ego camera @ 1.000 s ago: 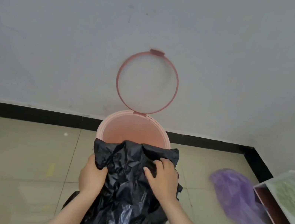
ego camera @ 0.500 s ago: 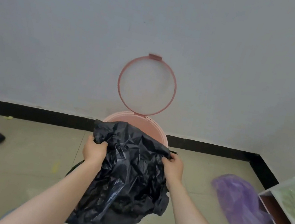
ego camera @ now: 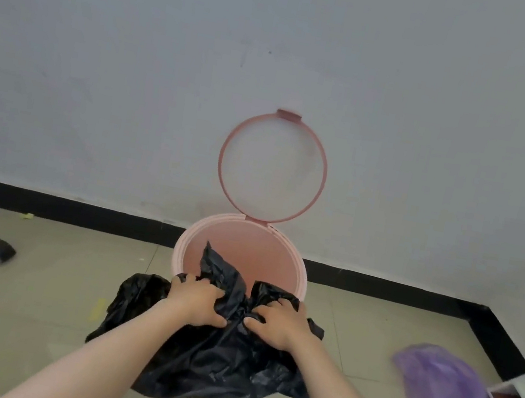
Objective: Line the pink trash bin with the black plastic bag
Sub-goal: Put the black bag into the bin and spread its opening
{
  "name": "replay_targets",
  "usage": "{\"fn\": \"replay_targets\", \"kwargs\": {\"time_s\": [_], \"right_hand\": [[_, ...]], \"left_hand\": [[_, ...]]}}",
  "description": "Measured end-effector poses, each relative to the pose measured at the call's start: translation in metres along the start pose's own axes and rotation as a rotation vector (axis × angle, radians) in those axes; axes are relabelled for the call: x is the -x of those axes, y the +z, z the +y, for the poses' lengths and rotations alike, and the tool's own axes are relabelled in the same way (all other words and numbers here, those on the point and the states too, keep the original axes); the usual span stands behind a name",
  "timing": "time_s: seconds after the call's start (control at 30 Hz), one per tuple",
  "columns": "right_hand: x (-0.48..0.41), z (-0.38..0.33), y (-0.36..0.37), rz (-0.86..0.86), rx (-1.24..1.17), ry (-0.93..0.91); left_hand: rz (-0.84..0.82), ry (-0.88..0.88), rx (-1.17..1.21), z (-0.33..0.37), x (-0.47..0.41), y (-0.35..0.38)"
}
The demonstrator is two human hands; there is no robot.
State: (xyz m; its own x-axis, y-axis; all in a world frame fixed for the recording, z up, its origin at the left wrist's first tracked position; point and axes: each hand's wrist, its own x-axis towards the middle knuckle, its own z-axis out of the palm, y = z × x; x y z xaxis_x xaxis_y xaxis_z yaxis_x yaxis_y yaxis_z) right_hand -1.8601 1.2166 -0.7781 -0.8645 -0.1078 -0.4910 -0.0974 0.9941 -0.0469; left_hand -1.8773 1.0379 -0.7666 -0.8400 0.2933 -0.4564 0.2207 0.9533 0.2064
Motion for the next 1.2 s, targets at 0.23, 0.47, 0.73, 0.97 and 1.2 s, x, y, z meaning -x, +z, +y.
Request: {"fn": "replay_targets", "kwargs": {"time_s": [0.23,0.47,0.73,0.97,1.2], "right_hand": [[-0.042,0.015,-0.007,0.071,0.058,0.084],[-0.065,0.003,-0.03,-0.203,-0.154,-0.03],[0.025,0.067,-0.031,0.307,-0.472,-0.141],[0.036,0.067,0.019,0.266,-0.551,-0.118],[0.013,0.034,-0.012,0.471,0.132,-0.288]], "left_hand": [[0.326,-0.046,0.186,0.0,-0.004,-0.011],[-0.023,0.092,-0.091,-0.008,0.038,0.016],[0.07,0.133,-0.032,-0.019,-0.003,-0.003],[-0.009,0.179,-0.049,-0.02,-0.022,-0.012],[0.264,0.123,-0.201,-0.032,0.006,0.015]]}}
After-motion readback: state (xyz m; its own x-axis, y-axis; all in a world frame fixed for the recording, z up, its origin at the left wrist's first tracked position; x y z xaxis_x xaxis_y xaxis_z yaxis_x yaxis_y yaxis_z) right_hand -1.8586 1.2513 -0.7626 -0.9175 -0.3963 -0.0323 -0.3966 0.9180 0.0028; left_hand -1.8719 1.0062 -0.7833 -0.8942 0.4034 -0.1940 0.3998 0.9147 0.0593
